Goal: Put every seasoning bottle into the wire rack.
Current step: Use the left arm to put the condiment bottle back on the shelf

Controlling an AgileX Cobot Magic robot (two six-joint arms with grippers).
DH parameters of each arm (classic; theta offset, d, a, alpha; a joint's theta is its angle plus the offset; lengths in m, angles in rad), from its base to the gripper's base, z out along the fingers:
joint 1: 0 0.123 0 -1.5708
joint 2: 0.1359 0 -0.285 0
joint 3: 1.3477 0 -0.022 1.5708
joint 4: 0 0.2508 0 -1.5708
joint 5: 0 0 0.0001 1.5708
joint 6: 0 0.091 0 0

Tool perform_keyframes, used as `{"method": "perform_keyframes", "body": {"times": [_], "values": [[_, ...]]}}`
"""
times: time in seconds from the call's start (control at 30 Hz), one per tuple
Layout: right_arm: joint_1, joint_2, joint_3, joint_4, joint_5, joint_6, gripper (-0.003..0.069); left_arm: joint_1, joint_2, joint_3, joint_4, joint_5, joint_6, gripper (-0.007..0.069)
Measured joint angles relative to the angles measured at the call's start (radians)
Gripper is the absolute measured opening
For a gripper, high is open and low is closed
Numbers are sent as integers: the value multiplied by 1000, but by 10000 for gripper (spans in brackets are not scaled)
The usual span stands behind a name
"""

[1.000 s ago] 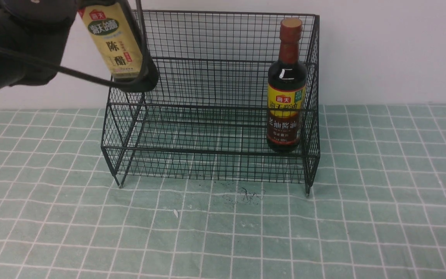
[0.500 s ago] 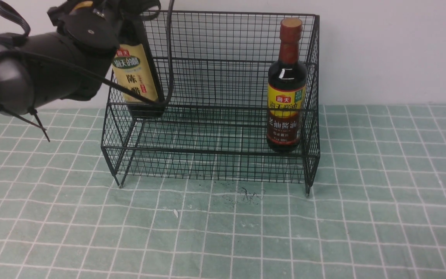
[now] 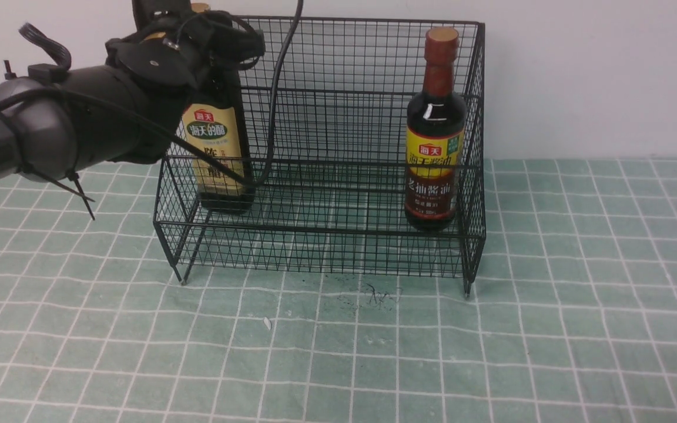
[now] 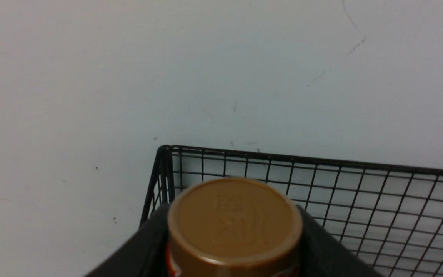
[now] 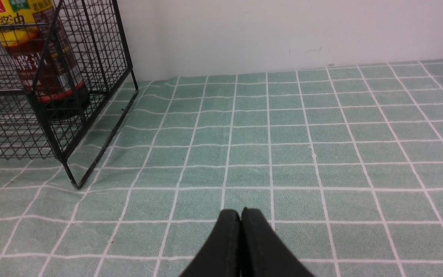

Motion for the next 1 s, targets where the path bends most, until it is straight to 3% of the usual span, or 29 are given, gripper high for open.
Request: {"method": "perform_keyframes", "body": {"times": [0.03, 0.43, 0.63, 0.73, 1.0], "values": [[0, 0, 0, 0, 0, 0, -15, 0, 0, 0, -34, 4, 60, 314], [0, 0, 0, 0, 0, 0, -15, -2, -14, -11, -218, -17, 294, 344], [0, 0, 0, 0, 0, 0, -15, -2, -30, -11, -238, 5, 318, 341], [0, 0, 0, 0, 0, 0, -15, -2, -42, -14, -238, 77, 328, 279], [0, 0, 0, 0, 0, 0, -15, -2, -46, -17, -225, 185, 397, 279]]}}
